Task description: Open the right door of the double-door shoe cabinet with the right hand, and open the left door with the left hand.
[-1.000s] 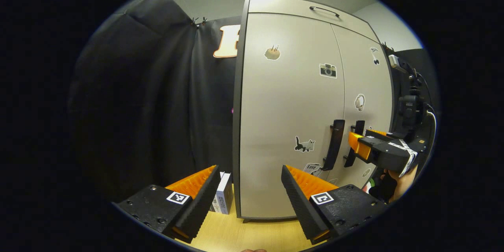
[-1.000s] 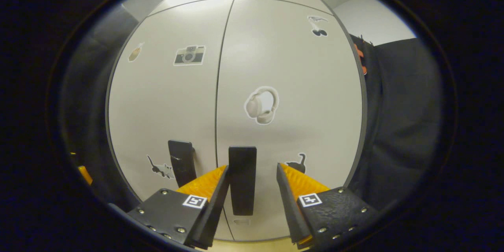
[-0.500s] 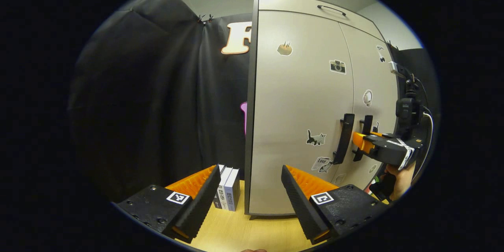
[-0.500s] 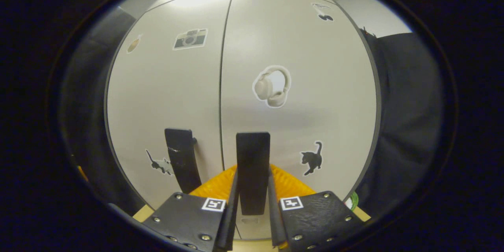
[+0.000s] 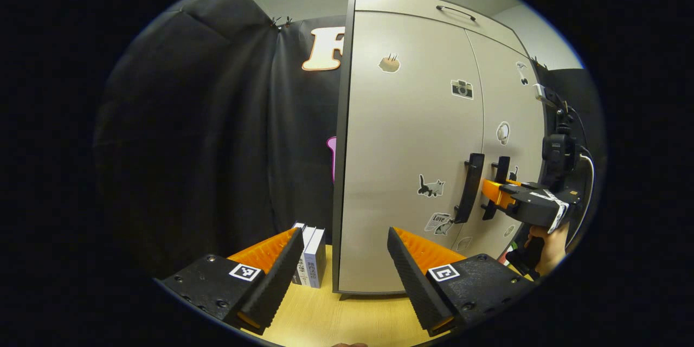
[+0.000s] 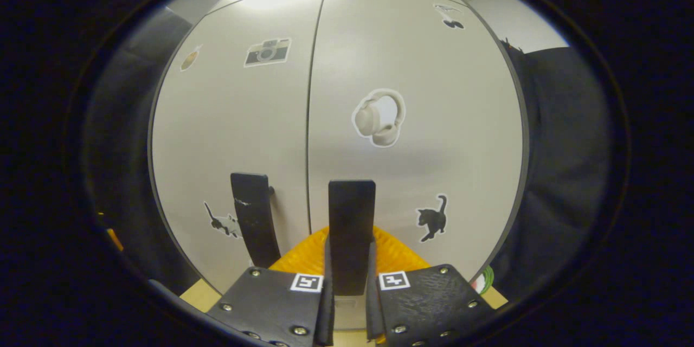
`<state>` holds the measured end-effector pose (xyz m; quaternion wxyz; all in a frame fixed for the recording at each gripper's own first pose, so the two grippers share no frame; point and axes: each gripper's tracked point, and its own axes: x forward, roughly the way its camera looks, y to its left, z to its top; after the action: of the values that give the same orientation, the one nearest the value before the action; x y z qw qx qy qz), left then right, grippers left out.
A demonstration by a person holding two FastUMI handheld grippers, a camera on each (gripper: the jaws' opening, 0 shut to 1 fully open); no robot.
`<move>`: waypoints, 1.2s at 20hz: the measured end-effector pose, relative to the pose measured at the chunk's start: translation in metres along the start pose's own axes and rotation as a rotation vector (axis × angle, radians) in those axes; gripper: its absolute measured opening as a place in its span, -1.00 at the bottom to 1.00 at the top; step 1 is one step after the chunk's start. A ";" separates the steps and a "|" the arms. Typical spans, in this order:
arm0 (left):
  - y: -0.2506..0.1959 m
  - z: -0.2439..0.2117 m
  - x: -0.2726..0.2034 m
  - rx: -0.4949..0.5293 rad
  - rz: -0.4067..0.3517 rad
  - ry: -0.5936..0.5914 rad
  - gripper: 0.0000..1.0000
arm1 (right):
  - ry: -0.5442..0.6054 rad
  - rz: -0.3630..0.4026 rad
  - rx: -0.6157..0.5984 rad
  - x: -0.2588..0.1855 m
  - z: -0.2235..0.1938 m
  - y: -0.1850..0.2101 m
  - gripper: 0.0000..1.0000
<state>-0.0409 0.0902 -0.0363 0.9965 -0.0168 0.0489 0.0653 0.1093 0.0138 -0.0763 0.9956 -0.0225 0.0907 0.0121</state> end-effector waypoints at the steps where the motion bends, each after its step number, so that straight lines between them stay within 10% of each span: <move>1: 0.000 -0.001 -0.002 0.000 0.000 0.002 0.93 | 0.004 0.007 0.002 -0.001 -0.001 0.000 -0.53; 24: 0.010 -0.011 -0.034 0.015 0.066 0.026 0.93 | -0.008 0.142 0.016 -0.047 -0.001 -0.016 -0.54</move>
<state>-0.0771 0.0951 -0.0441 0.9932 -0.0087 0.0627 0.0977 0.0629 -0.0037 -0.0679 0.9927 -0.0080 0.0883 0.0819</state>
